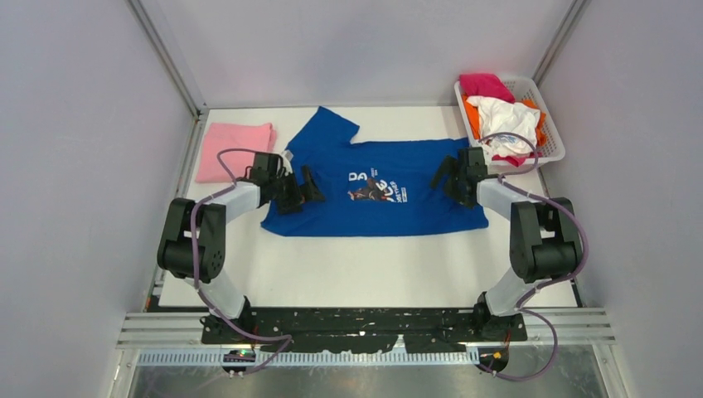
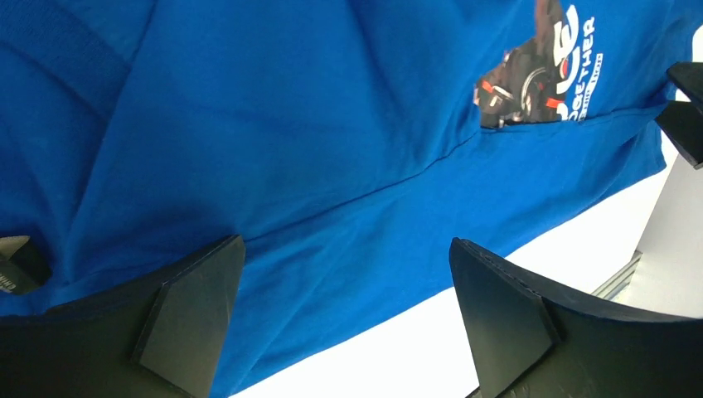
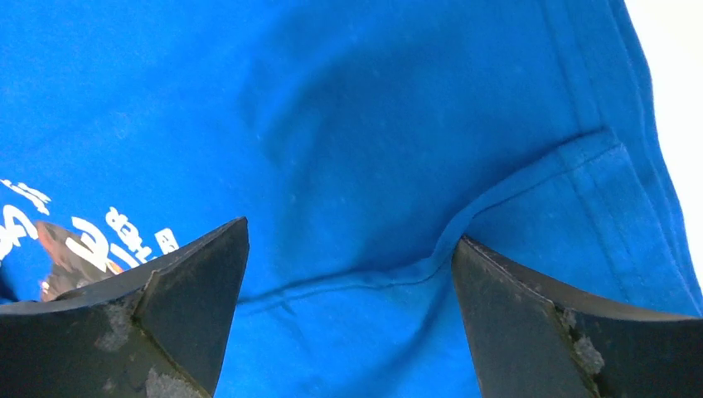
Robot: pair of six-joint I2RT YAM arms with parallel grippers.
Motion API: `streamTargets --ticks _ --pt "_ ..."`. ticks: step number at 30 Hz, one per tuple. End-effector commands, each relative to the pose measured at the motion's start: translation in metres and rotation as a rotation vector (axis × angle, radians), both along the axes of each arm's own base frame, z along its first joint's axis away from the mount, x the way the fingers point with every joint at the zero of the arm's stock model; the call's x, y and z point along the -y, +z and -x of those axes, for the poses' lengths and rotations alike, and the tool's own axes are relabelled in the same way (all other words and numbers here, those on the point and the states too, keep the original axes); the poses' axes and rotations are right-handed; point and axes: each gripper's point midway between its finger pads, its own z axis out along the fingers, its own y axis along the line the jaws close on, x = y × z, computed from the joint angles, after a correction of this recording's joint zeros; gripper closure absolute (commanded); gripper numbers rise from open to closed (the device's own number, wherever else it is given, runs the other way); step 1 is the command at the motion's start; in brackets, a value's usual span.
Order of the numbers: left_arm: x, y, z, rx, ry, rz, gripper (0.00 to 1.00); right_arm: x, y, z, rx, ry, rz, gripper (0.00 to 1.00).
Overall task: Fold and stack the t-shirts
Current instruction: Fold the flattened tshirt in 1/3 of the way
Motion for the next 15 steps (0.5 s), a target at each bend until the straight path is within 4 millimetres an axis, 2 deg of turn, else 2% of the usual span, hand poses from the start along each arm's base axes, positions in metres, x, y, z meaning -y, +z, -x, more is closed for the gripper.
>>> streamTargets --ticks 1,4,6,9,10,12,15 --pt "-0.009 -0.01 -0.005 0.008 0.049 0.016 0.0 -0.01 -0.008 -0.013 0.001 0.019 -0.05 0.02" --pt "-0.006 -0.018 0.008 -0.034 0.053 0.042 0.0 -0.005 -0.013 0.009 -0.049 0.006 -0.03 0.02" --pt "-0.002 -0.019 0.019 -0.046 0.047 0.083 0.0 -0.004 -0.009 0.023 -0.059 0.016 -0.027 0.02" --pt "-0.007 -0.027 0.04 -0.068 0.063 0.073 0.0 -0.001 -0.01 0.044 -0.115 0.025 -0.013 0.02" --pt "-0.009 -0.03 0.049 -0.074 0.069 0.065 0.0 -0.001 -0.008 0.051 -0.124 0.027 -0.012 0.02" --pt "-0.012 -0.036 0.068 -0.089 0.076 0.045 0.0 0.001 -0.016 0.073 -0.161 0.035 -0.014 0.03" --pt "-0.007 -0.043 0.104 -0.126 0.062 0.036 0.0 -0.004 -0.018 0.091 -0.173 0.07 -0.05 0.03"
